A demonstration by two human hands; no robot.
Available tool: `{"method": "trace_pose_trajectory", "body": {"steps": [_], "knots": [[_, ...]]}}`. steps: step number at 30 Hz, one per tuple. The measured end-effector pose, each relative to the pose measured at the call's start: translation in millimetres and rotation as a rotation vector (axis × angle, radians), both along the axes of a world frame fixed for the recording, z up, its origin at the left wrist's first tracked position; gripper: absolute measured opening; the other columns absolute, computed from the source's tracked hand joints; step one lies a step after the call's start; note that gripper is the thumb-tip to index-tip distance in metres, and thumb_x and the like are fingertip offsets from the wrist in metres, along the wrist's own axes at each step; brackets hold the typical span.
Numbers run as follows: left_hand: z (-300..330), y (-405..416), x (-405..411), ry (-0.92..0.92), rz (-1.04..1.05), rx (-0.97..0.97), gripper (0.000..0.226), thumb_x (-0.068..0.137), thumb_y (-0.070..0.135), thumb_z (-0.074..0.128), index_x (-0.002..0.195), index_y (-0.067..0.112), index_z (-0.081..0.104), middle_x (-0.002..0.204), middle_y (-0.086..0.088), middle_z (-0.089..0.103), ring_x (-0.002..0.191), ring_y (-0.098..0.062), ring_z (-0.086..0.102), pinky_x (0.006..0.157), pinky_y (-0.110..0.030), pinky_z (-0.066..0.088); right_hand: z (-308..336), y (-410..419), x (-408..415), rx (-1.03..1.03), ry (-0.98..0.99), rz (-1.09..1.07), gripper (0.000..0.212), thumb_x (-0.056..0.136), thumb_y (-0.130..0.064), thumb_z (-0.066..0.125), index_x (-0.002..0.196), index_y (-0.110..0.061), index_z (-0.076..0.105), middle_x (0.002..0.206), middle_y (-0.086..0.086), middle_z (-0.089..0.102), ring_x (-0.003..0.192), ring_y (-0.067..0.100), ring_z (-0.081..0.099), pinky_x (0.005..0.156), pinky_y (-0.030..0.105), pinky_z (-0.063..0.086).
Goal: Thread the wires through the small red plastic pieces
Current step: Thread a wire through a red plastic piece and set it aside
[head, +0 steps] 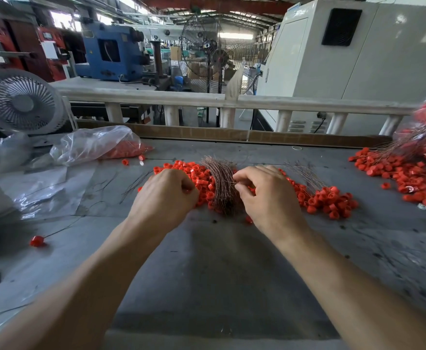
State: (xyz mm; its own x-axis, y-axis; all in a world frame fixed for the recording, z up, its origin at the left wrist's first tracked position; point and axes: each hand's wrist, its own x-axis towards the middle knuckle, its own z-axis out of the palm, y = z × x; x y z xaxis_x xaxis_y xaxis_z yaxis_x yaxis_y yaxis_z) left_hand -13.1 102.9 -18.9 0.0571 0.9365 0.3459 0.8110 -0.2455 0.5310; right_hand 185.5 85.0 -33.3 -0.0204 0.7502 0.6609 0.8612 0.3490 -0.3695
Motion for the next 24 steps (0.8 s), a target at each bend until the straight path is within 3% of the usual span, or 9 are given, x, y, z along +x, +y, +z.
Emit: {"method": "trace_pose_trajectory", "body": {"steps": [3, 7, 11, 16, 19, 22, 24], "knots": [[0, 1, 1, -0.063, -0.026, -0.009, 0.015, 0.090, 0.035, 0.073, 0.078, 0.025, 0.071, 0.074, 0.009, 0.067, 0.069, -0.009, 0.061, 0.063, -0.033, 0.053, -2, 0, 1, -0.042, 0.095, 0.004, 0.011, 0.089, -0.015, 0.077, 0.100, -0.015, 0.075, 0.086, -0.005, 0.070, 0.089, 0.019, 0.063, 0.090, 0.040, 0.053], [-3, 4, 4, -0.153, -0.091, -0.017, 0.007, 0.089, 0.034, 0.077, 0.086, 0.029, 0.073, 0.076, 0.013, 0.067, 0.070, -0.002, 0.061, 0.057, -0.020, 0.041, -3, 2, 3, -0.095, 0.146, -0.005, 0.010, 0.089, -0.021, 0.077, 0.097, -0.015, 0.075, 0.086, 0.000, 0.072, 0.087, 0.022, 0.064, 0.081, 0.045, 0.053], [-4, 5, 7, -0.248, -0.167, -0.016, 0.011, 0.085, 0.025, 0.080, 0.089, 0.033, 0.073, 0.074, 0.013, 0.068, 0.063, -0.001, 0.061, 0.057, -0.017, 0.043, 0, -1, 2, -0.054, 0.129, 0.021, 0.009, 0.090, -0.021, 0.077, 0.096, -0.017, 0.074, 0.087, -0.002, 0.071, 0.087, 0.020, 0.064, 0.080, 0.043, 0.053], [-5, 6, 9, -0.326, -0.220, -0.003, 0.024, 0.085, 0.015, 0.079, 0.089, 0.037, 0.073, 0.074, 0.016, 0.067, 0.059, 0.004, 0.057, 0.054, -0.009, 0.042, 4, -3, -2, 0.063, 0.121, 0.084, 0.006, 0.090, -0.016, 0.076, 0.094, -0.014, 0.073, 0.088, -0.004, 0.072, 0.083, 0.013, 0.063, 0.075, 0.032, 0.051], [-5, 7, 9, -0.399, -0.224, -0.016, 0.023, 0.086, 0.010, 0.077, 0.098, 0.030, 0.076, 0.080, 0.015, 0.071, 0.063, 0.001, 0.062, 0.058, -0.013, 0.049, 6, -3, -3, 0.110, 0.295, 0.141, 0.006, 0.094, -0.016, 0.072, 0.096, -0.011, 0.070, 0.091, -0.005, 0.074, 0.080, 0.002, 0.067, 0.068, 0.025, 0.055], [-4, 7, 9, -0.536, -0.255, -0.079, 0.024, 0.086, 0.004, 0.076, 0.099, 0.024, 0.076, 0.086, 0.004, 0.075, 0.071, -0.012, 0.070, 0.065, -0.026, 0.057, 9, -4, -4, 0.081, 0.580, 0.217, 0.006, 0.097, -0.015, 0.066, 0.098, -0.010, 0.063, 0.094, -0.001, 0.077, 0.091, 0.013, 0.074, 0.075, 0.039, 0.062], [-3, 6, 9, -0.656, -0.307, -0.141, 0.024, 0.088, -0.002, 0.073, 0.099, 0.019, 0.074, 0.089, -0.003, 0.077, 0.077, -0.021, 0.074, 0.067, -0.032, 0.058, 12, -7, -2, 0.096, 0.723, 0.278, 0.003, 0.099, -0.012, 0.062, 0.098, -0.011, 0.059, 0.088, 0.003, 0.076, 0.086, 0.018, 0.075, 0.068, 0.039, 0.062]]}}
